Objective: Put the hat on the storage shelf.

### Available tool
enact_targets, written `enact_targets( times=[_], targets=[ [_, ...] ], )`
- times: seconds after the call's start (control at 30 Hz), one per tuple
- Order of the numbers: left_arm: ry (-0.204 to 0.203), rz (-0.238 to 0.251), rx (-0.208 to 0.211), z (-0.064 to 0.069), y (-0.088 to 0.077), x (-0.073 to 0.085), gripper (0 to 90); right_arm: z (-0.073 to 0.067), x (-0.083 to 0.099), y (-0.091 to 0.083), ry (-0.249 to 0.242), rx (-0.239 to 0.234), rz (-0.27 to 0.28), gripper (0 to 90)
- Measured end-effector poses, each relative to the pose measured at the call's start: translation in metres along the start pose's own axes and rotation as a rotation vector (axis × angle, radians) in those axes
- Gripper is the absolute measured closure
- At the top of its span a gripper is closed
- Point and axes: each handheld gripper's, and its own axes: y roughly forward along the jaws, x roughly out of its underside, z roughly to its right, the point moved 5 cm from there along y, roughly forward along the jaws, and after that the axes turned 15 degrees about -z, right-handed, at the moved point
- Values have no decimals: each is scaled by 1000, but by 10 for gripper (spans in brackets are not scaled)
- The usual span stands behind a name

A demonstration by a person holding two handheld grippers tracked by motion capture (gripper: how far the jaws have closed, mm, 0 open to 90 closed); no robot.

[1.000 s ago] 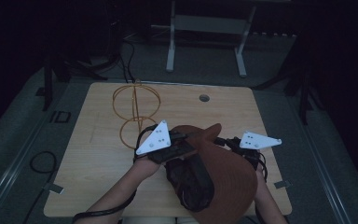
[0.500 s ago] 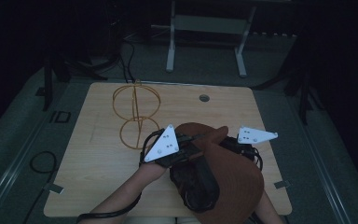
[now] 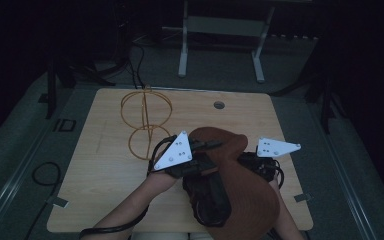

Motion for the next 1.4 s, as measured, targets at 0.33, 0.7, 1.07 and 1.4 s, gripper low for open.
enact_targets(
  times=[0.33,0.7,1.07,1.4],
  targets=[
    [-47,-53,-39,-10,-13,8,518,7,-6,-16,3,66,25,878],
    [-134,-91,-79,-25,-44,34,488,34,-15,-49,58,178,91,877],
    [-226,-209,-127,-25,-65,90,489,67,-41,-61,81,272,109,876],
    [-311,-338,-184,-24,-81,156,490,90,-62,-48,101,298,97,876]
  ],
)
